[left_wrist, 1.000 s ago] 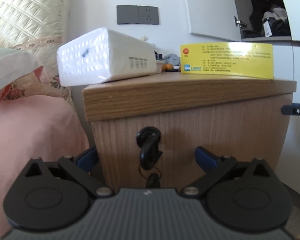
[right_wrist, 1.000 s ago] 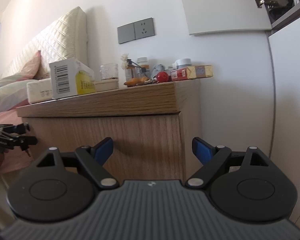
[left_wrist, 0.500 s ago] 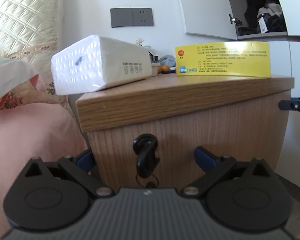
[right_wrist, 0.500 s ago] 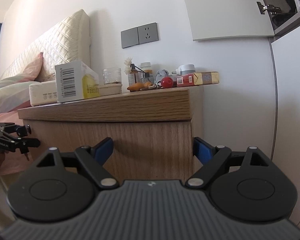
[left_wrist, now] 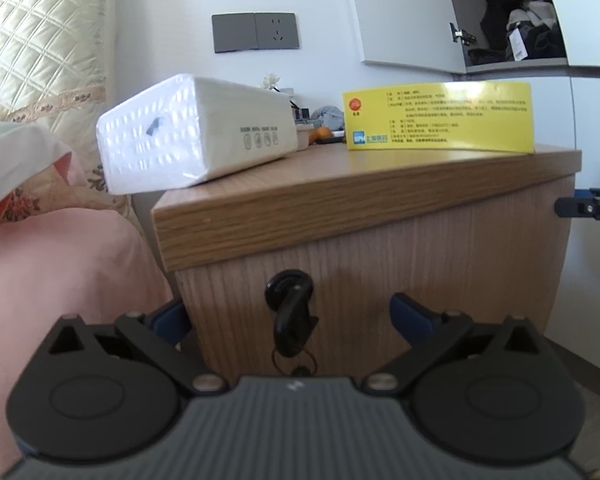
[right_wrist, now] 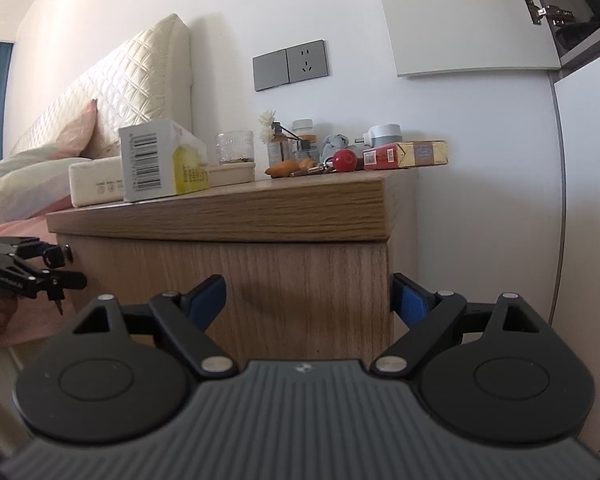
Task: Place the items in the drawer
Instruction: 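Grasp the drawer key with the left gripper and pull outward, then pull the wooden drawer further open with the left gripper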
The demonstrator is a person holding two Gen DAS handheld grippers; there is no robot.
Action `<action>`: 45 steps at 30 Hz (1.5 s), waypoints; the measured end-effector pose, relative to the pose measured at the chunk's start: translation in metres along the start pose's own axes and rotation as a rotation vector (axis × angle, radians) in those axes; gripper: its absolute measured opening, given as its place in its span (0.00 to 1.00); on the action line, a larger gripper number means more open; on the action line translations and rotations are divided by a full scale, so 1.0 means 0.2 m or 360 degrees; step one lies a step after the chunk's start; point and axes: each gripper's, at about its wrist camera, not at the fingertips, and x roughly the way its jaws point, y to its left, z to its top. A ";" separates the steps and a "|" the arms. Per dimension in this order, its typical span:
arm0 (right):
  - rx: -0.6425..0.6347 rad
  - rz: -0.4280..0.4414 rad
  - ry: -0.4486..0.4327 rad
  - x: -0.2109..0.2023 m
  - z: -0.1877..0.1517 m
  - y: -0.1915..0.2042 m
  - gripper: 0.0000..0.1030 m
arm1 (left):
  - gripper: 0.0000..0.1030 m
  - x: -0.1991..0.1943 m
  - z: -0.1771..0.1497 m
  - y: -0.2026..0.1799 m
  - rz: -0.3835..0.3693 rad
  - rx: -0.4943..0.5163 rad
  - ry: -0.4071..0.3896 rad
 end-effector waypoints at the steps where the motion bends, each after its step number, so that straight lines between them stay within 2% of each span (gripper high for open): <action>1: 0.0000 0.0003 0.0005 0.00 0.00 0.00 0.90 | 0.99 0.00 0.00 0.00 0.0001 0.0005 0.0001; 10: -0.0032 0.0085 0.0043 -0.03 0.01 -0.01 0.90 | 0.99 -0.04 -0.01 -0.02 0.0005 0.0005 -0.0006; 16: 0.0017 0.0138 0.0068 -0.08 0.03 -0.02 0.90 | 0.99 -0.10 -0.02 -0.04 0.0006 0.0000 0.0018; 31: -0.0063 0.0291 0.0123 -0.24 0.02 0.00 0.90 | 0.99 -0.24 -0.05 -0.08 -0.0024 0.0011 0.0023; 34: -0.0081 0.0285 0.0098 -0.26 0.00 0.01 0.90 | 1.00 -0.23 -0.05 -0.09 -0.0006 0.0061 0.0039; 45: -0.0104 0.0192 0.0067 -0.25 -0.02 0.06 0.89 | 1.00 -0.22 -0.06 -0.08 -0.0038 0.0045 0.0004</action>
